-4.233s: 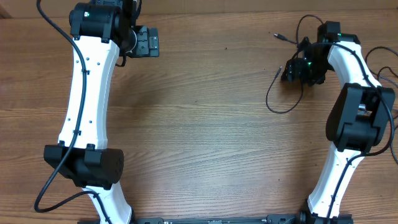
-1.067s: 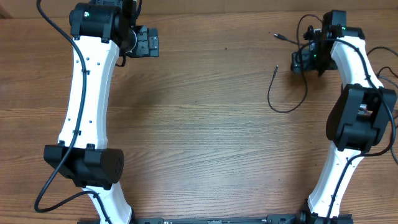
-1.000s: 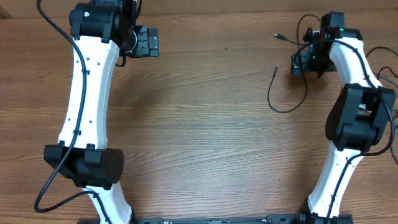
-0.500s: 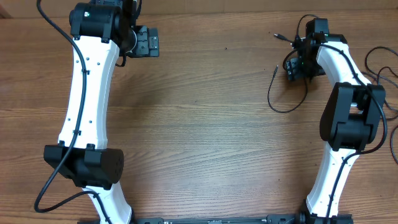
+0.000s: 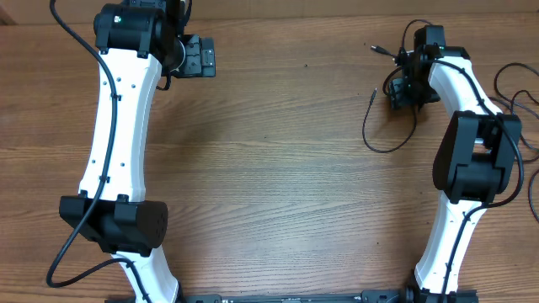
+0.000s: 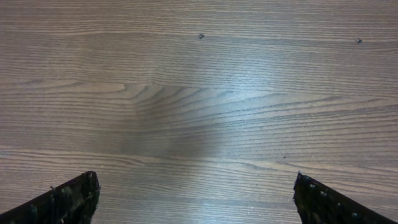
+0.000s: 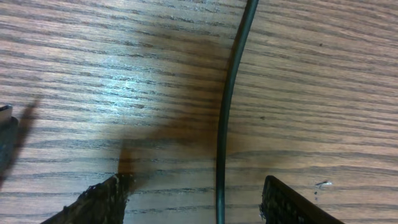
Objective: Untangle cables
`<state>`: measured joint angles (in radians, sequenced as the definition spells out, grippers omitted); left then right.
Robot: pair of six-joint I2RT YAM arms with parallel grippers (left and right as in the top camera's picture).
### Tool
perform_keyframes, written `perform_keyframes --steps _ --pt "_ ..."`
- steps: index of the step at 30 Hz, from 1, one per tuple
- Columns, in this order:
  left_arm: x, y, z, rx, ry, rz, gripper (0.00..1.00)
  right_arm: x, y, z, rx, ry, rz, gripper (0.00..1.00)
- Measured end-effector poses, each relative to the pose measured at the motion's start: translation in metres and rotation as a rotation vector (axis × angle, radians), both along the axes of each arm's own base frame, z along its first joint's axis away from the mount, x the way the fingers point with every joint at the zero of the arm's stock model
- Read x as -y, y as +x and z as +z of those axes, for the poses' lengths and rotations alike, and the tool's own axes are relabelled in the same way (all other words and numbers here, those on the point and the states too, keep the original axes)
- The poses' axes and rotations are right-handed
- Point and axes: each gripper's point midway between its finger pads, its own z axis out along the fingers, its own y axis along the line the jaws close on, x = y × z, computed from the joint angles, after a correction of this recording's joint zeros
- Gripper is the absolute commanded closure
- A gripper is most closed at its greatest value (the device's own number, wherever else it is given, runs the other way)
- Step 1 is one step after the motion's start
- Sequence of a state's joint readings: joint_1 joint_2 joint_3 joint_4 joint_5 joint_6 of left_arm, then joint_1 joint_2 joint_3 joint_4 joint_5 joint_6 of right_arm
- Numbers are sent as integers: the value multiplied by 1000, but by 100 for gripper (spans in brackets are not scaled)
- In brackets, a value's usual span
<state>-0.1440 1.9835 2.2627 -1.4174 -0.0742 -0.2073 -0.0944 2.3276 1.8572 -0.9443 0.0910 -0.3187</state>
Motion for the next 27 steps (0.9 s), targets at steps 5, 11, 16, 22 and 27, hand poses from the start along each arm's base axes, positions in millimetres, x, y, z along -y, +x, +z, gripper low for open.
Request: perform_keyframes --steps 5,11,16,22,27 --pt "0 0 0 0 0 0 0 -5 1 -2 3 35 5 63" --pt "0 0 0 0 0 0 0 -8 3 -2 9 52 9 93" --pt "0 0 0 0 0 0 1 -8 5 -3 17 52 7 96" --pt "0 0 0 0 0 0 0 1 16 -2 61 18 -32 96" --pt "0 0 0 0 0 0 0 37 38 13 132 -52 -196 96"
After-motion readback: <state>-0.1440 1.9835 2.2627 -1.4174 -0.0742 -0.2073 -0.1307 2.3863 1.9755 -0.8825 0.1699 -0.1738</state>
